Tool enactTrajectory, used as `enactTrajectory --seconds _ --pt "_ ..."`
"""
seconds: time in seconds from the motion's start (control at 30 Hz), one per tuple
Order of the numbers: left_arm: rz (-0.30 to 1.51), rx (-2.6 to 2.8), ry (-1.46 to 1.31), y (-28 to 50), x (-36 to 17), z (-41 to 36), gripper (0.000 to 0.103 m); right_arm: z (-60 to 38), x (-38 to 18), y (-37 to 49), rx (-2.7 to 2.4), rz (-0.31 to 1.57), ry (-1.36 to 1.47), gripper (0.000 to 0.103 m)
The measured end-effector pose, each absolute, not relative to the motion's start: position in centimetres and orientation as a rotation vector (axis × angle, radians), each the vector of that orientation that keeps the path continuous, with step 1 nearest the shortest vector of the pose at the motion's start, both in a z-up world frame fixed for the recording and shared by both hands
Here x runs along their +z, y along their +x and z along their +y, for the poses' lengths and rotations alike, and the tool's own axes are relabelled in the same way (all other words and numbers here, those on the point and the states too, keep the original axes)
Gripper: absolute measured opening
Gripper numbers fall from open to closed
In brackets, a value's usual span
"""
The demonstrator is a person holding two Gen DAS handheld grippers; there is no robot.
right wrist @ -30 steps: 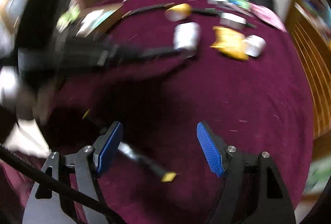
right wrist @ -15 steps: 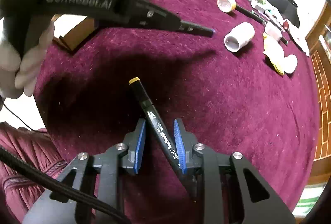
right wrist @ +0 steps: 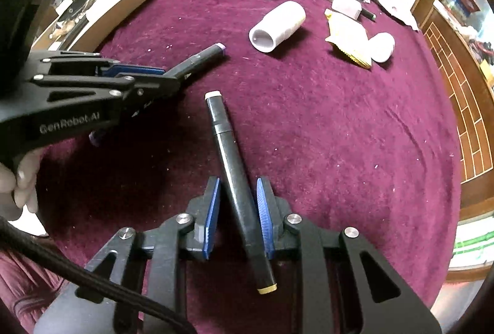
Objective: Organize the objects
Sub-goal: 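Carry both black markers toward the cardboard tray, then lower both markers into the tray and open both grippers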
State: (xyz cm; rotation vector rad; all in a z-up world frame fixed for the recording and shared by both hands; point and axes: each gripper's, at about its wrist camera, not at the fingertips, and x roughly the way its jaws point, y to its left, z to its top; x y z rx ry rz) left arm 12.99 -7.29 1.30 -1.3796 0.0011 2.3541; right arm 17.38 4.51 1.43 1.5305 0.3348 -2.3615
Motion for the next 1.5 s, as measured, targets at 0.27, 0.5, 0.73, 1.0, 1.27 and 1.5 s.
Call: enactTrajectory --seconds 0.27,0.5,0.73,1.0,1.27,1.5 --pt "0.233 2.400 -1.271 14.5 1.1 -4.8 0.034 3.7 1.2 16.6 -2.379 0.346 1.500 0.023" --pt "0.041 2.382 -1.287 14.2 1.8 -7.7 0.011 4.7 1.6 16.9 -2.390 0.218 1.494 0.013" --pt "-0.159 2.453 -1.195 15.5 4.7 -12.8 0.011 5.5 3.5 16.8 -2.378 0.000 1.449 0.013" --pt "-0.315 2.575 -1.087 16.9 8.2 -19.4 0.011 2.2 6.2 15.8 -2.248 -0.157 1.375 0.013" --pt "-0.480 2.671 -0.929 19.1 10.2 -26.6 0.012 -5.8 8.6 13.9 -2.122 -0.190 1.283 0.013" --pt "-0.465 2.741 -0.978 20.2 10.9 -32.6 0.012 -12.5 8.5 12.8 -2.037 -0.129 1.280 0.013"
